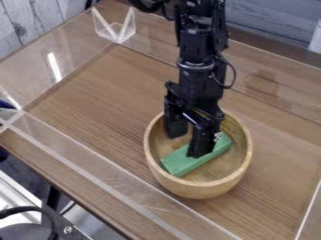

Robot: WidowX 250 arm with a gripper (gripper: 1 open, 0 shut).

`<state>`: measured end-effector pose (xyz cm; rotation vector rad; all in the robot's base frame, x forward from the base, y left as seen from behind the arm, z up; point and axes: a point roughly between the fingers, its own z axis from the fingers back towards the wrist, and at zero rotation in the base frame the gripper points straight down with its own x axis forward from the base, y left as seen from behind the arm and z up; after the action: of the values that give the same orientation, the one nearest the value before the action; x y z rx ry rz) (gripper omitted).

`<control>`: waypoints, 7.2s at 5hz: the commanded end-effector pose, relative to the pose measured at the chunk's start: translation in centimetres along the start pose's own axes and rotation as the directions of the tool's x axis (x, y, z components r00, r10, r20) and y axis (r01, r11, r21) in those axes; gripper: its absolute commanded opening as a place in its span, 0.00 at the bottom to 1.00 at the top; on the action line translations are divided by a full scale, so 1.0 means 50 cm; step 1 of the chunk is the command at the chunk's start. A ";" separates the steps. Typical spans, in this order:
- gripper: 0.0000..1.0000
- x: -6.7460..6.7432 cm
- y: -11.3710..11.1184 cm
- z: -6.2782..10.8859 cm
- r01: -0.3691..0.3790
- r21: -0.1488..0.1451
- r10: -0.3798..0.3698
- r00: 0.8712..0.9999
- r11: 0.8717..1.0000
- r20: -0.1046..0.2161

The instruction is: Remove the green block from inside the brown bowl and put it on the table

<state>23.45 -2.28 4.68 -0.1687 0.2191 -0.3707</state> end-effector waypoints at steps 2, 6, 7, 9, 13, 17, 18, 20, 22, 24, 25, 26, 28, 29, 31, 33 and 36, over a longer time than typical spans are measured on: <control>1.00 0.002 -0.011 -0.022 -0.021 0.000 0.021 1.000 1.000 -0.007; 1.00 -0.020 -0.001 -0.038 0.005 -0.003 -0.005 1.000 1.000 0.021; 1.00 -0.025 0.006 -0.052 0.033 -0.003 -0.033 0.999 0.999 0.020; 1.00 -0.009 0.002 -0.069 0.063 -0.013 -0.063 0.998 0.998 -0.005; 1.00 -0.022 -0.020 -0.098 0.033 -0.063 -0.035 0.999 0.997 -0.039; 0.00 -0.010 -0.012 -0.096 0.067 -0.021 -0.069 0.996 0.998 -0.064; 0.00 -0.012 -0.004 -0.095 0.053 -0.002 -0.053 0.997 0.999 -0.050; 0.00 -0.021 0.009 -0.085 0.033 0.018 -0.032 0.999 0.999 -0.042; 0.00 -0.025 0.018 -0.073 0.052 0.003 -0.052 0.998 0.999 -0.040; 0.00 -0.025 0.021 -0.068 0.074 0.011 -0.074 0.997 0.997 -0.038; 0.00 -0.027 0.021 -0.071 0.074 0.034 -0.073 0.996 0.997 -0.047; 0.00 -0.025 0.021 -0.072 0.059 0.043 -0.057 0.997 0.997 -0.046; 0.00 -0.026 0.023 -0.065 0.048 0.064 -0.045 0.998 0.997 -0.042; 0.00 -0.028 0.024 -0.058 0.053 0.076 -0.050 0.998 0.996 -0.040; 0.00 -0.033 0.045 -0.048 0.040 0.111 -0.038 0.999 0.993 -0.017; 0.00 -0.038 0.051 -0.012 0.010 0.128 -0.010 1.000 0.992 0.005; 0.00 -0.030 0.061 0.134 -0.065 0.088 0.055 0.992 0.994 0.113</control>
<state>23.84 1.87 9.06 -0.1102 0.1683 -0.3067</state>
